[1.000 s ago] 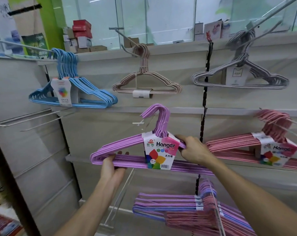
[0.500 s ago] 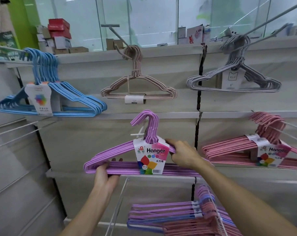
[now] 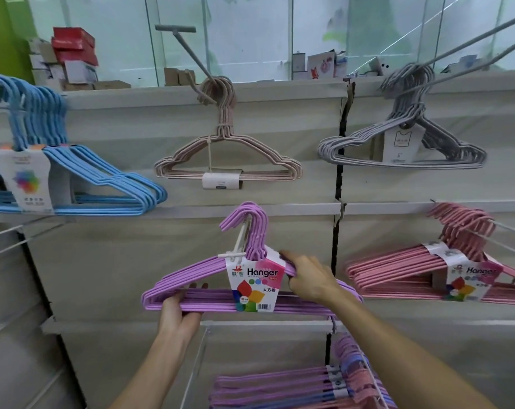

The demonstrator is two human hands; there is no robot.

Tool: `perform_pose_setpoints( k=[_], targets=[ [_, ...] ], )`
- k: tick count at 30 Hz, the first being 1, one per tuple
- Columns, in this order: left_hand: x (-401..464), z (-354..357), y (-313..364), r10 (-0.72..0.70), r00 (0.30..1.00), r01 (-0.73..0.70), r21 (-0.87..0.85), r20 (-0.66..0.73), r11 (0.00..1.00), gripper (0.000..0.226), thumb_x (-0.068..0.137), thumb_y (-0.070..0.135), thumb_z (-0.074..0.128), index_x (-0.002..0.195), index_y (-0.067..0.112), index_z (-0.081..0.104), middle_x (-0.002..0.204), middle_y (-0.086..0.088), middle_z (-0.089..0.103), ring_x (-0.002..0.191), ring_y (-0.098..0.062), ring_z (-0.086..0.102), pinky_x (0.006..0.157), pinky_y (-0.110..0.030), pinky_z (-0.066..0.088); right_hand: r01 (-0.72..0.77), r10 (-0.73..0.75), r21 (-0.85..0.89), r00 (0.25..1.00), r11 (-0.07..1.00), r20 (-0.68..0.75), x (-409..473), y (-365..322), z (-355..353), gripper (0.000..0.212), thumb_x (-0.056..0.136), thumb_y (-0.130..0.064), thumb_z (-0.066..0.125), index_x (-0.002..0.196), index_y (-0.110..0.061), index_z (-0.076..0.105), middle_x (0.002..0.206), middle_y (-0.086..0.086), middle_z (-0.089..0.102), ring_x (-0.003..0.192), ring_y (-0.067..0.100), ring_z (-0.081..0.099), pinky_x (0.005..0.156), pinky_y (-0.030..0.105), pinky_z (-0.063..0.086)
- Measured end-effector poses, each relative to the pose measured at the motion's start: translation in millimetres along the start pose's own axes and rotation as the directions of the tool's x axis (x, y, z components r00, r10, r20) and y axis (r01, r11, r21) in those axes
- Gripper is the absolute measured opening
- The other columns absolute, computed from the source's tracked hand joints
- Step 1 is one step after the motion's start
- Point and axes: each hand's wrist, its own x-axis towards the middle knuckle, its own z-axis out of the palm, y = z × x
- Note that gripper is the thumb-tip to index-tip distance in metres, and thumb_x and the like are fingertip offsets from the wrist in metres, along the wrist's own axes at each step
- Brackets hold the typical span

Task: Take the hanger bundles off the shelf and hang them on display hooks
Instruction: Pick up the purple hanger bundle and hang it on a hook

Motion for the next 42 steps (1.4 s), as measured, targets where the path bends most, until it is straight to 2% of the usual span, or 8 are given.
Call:
perform_pose_setpoints(
  k=[9, 13, 18, 21, 23, 26, 28, 42],
  targets=[
    [40, -9, -2, -0.023, 1.0, 0.023, 0.017, 0.005, 1.0, 0.057, 0.066, 0.004, 0.055, 0.123, 0.011, 0.056, 0.084, -0.011, 0.073, 0.097, -0.028, 0.064, 0.063, -0.042, 0.062, -0.017, 0.016, -0.038, 1.0, 0.999, -0.016, 22, 6, 16, 0.062, 0.086, -0.013, 0.055, 0.144, -0.03, 0.041, 0.129, 0.003, 0.064, 0.112, 0.03, 0.061, 0.094, 0.043, 0.049],
    [46, -9, -1, -0.031, 0.999, 0.032, 0.02, -0.042, 0.999, 0.075, 0.066, 0.006, 0.057, 0.141, 0.008, 0.051, 0.13, -0.015, 0.062, 0.12, -0.03, 0.06, 0.076, -0.049, 0.057, -0.026, 0.025, -0.046, 1.0, 0.999, -0.013, 27, 9, 20, 0.07, 0.082, -0.01, 0.055, 0.147, -0.03, 0.037, 0.136, 0.003, 0.06, 0.116, 0.031, 0.059, 0.098, 0.044, 0.047],
    [50, -13, -1, -0.039, 0.993, 0.045, 0.052, -0.111, 0.998, 0.025, 0.095, 0.005, 0.054, 0.117, 0.012, 0.062, 0.095, -0.01, 0.074, 0.085, -0.022, 0.068, 0.096, -0.04, 0.054, -0.03, 0.03, -0.064, 0.999, 0.998, -0.013, 29, 11, 24, 0.078, 0.078, -0.008, 0.055, 0.149, -0.028, 0.033, 0.141, 0.004, 0.056, 0.121, 0.032, 0.054, 0.101, 0.044, 0.044],
    [52, -21, 0, -0.058, 0.993, 0.069, 0.11, -0.101, 0.992, 0.011, 0.094, 0.006, 0.057, 0.1, 0.013, 0.062, 0.069, -0.008, 0.075, 0.067, -0.02, 0.073, 0.064, -0.037, 0.062, -0.052, 0.051, -0.098, 0.999, 0.994, -0.018, 29, 13, 27, 0.081, 0.079, -0.011, 0.057, 0.153, -0.029, 0.028, 0.147, 0.003, 0.049, 0.129, 0.03, 0.046, 0.107, 0.045, 0.038],
    [51, -25, 3, -0.07, 0.996, 0.079, 0.147, -0.063, 0.986, 0.008, 0.096, 0.007, 0.055, 0.099, 0.012, 0.061, 0.069, -0.008, 0.074, 0.08, -0.023, 0.071, 0.065, -0.038, 0.063, -0.071, 0.069, -0.11, 0.997, 0.991, -0.019, 28, 12, 28, 0.083, 0.081, -0.013, 0.059, 0.154, -0.029, 0.024, 0.151, 0.002, 0.045, 0.135, 0.028, 0.042, 0.111, 0.047, 0.032],
    [45, -26, 7, -0.098, 0.995, 0.102, 0.19, -0.03, 0.977, 0.007, 0.097, 0.009, 0.054, 0.094, 0.01, 0.06, 0.084, -0.011, 0.07, 0.1, -0.025, 0.062, 0.105, -0.041, 0.047, -0.072, 0.065, -0.122, 0.996, 0.99, -0.054, 25, 12, 28, 0.082, 0.084, -0.017, 0.063, 0.155, -0.027, 0.023, 0.154, 0.001, 0.041, 0.138, 0.026, 0.038, 0.113, 0.047, 0.03],
    [38, -27, 10, -0.121, 0.992, 0.126, 0.206, -0.035, 0.97, 0.008, 0.097, 0.009, 0.054, 0.092, 0.01, 0.06, 0.094, -0.009, 0.063, 0.112, -0.025, 0.055, 0.111, -0.04, 0.039, -0.074, 0.065, -0.128, 0.995, 0.989, -0.074, 21, 12, 27, 0.082, 0.086, -0.025, 0.066, 0.155, -0.027, 0.023, 0.154, 0.0, 0.04, 0.139, 0.025, 0.038, 0.113, 0.047, 0.029],
    [-36, -23, -20, -0.333, 0.941, 0.339, 0.139, -0.064, 0.931, 0.023, 0.099, 0.019, 0.05, 0.076, 0.014, 0.047, 0.077, -0.002, 0.047, 0.072, -0.017, 0.047, 0.073, -0.031, 0.045, -0.084, 0.097, 0.055, 0.937, 0.995, -0.336, -67, 18, -8, 0.056, 0.09, -0.036, 0.066, 0.141, -0.02, 0.051, 0.131, 0.002, 0.06, 0.122, 0.022, 0.054, 0.103, 0.041, 0.044]
  ],
)
